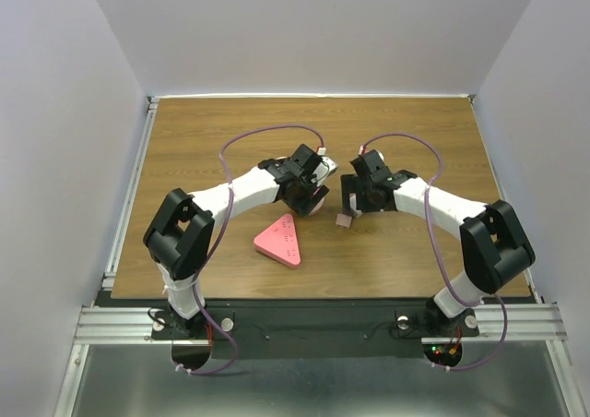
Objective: Insert the plug
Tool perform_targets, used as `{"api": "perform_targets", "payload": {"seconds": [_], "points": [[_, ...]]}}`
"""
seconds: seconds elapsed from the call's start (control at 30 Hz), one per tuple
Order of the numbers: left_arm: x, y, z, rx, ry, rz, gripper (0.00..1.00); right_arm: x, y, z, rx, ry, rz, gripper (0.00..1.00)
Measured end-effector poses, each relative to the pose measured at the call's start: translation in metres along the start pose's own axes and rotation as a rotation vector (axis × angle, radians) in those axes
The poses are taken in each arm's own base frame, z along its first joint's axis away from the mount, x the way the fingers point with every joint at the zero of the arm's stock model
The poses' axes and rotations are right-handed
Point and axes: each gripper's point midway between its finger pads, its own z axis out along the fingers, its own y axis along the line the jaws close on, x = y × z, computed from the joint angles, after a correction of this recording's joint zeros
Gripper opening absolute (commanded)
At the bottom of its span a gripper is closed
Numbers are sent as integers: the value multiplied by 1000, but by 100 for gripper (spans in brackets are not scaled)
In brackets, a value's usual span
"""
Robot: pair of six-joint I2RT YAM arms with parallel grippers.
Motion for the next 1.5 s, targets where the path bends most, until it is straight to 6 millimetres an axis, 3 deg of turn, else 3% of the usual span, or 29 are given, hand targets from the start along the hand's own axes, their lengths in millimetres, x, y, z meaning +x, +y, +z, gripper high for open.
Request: {"api": "perform_targets", "payload": {"seconds": [0.27, 0.5, 0.83, 1.03, 1.5], "points": [[14, 15, -4, -87, 54, 6, 88, 2, -5, 2, 11, 7, 9, 100], [18, 31, -11, -180, 73, 7, 89, 1, -9, 3, 24, 3, 14, 100], [9, 50, -27, -273, 25, -14, 91, -1, -24, 6, 58, 3, 39, 100], [14, 63, -29, -323, 41, -48, 91, 0, -25, 6, 59, 3, 44, 100], [39, 115, -34, -462, 96, -191, 91, 1, -23, 9, 48, 13, 35, 100]]}}
